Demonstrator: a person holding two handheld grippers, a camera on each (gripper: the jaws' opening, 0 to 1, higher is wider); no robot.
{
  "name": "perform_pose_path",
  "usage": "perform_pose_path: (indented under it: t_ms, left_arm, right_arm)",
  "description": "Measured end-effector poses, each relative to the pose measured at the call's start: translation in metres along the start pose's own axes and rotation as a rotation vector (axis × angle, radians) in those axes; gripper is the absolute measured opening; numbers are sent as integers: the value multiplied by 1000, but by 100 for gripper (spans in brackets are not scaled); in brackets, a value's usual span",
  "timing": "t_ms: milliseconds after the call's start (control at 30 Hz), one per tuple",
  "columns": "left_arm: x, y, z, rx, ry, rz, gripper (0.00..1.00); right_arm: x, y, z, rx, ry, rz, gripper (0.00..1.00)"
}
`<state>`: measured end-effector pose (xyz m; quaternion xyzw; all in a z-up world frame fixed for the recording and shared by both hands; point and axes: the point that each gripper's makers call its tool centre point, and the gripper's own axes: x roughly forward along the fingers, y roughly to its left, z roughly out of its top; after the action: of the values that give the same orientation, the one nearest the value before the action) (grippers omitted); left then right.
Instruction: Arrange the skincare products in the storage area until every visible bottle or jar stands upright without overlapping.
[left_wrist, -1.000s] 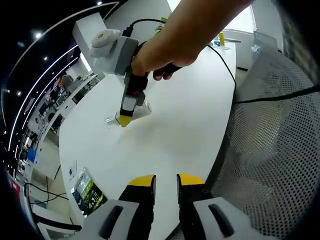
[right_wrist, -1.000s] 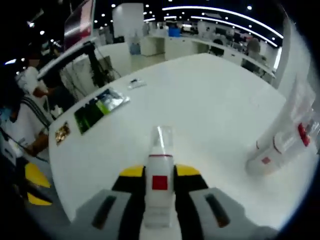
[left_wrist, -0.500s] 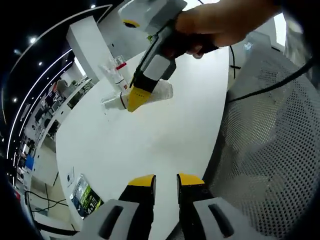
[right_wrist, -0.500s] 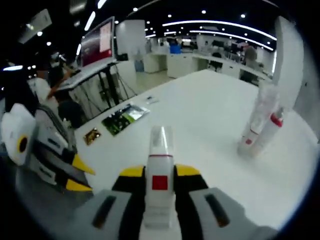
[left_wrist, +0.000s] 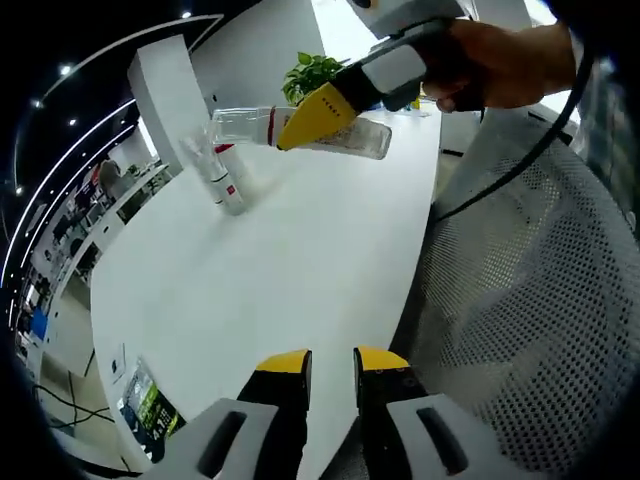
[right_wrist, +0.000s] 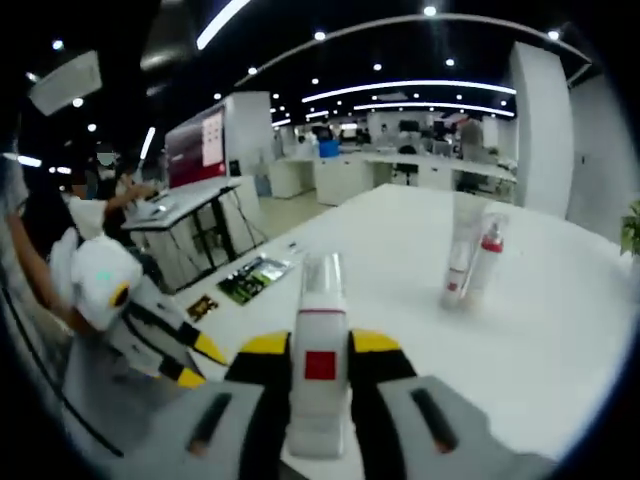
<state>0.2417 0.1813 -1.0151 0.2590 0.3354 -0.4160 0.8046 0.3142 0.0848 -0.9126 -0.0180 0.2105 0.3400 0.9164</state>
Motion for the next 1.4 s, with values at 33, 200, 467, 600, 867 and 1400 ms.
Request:
perform_pose_path:
  t_ms: [33, 200, 467, 600, 867, 1400]
  left_arm:
    - [0, -1, 0, -4, 2, -5, 17]
    - [-4, -2, 10, -135, -47, -65, 17]
    - [-25, 4, 67, -511, -262, -177, 26]
    - [-27, -4, 87, -581, -313, -239, 32]
    - [-25, -1, 121, -660, -376, -271, 46]
    - [-33, 14, 169, -637, -476, -245, 40]
  right_arm:
    - [-3, -2, -2, 9, -7, -7, 20]
    - [-21, -10, -4, 76, -44, -26, 20]
    - [-31, -3, 26, 124, -143, 6, 20]
    - [-32, 2, 45, 113, -197, 22, 20]
    - [-37, 6, 63, 179, -263, 37, 20]
    - [-42, 5, 94, 283, -370, 90, 20]
